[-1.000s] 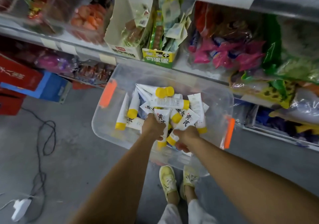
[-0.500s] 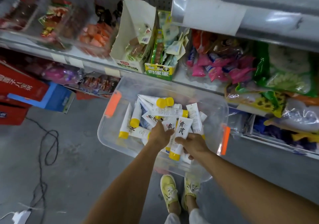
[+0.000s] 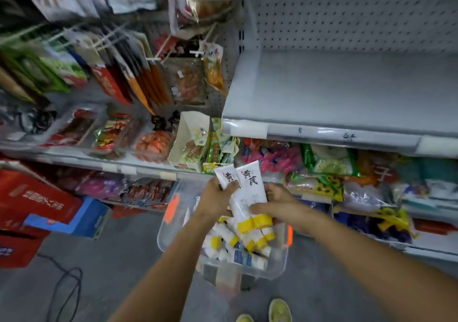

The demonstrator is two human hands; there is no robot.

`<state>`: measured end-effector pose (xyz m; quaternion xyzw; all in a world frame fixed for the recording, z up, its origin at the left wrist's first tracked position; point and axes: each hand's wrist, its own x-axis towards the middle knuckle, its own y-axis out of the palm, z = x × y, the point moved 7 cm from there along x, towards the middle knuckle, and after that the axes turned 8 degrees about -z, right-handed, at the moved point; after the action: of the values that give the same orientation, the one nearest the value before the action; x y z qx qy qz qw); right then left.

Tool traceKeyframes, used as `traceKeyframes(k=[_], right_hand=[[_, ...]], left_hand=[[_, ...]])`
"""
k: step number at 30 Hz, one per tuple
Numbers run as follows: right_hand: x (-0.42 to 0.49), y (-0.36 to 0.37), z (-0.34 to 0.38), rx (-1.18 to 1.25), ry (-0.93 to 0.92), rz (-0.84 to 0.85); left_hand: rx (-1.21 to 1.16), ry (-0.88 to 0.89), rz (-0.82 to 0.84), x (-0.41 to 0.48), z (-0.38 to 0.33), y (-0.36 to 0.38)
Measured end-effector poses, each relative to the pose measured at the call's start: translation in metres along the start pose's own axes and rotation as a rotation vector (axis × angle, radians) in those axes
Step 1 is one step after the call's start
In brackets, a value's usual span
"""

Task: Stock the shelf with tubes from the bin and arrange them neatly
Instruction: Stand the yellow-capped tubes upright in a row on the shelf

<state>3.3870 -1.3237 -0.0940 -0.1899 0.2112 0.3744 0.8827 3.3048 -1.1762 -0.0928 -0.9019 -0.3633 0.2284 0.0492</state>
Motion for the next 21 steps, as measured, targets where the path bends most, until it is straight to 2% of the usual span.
traceKeyframes(k=[6,13,21], right_hand=[[-0.048,-0.024,0.079,0.02,-0.225,-0.066],[-0.104,-0.062,0.151,0.062,-0.454,-0.219],[-0.166,-0.117,0.249,0.033,-0.698,-0.42]], left_hand=[[0.018,0.265,-0.025,-0.037,-0.097,-0.016],[-0.094,0.489,0.013,-0.083,-0.192,-0.023],[0.016,0.794,0.022,-0.124,-0.317,-0.019]])
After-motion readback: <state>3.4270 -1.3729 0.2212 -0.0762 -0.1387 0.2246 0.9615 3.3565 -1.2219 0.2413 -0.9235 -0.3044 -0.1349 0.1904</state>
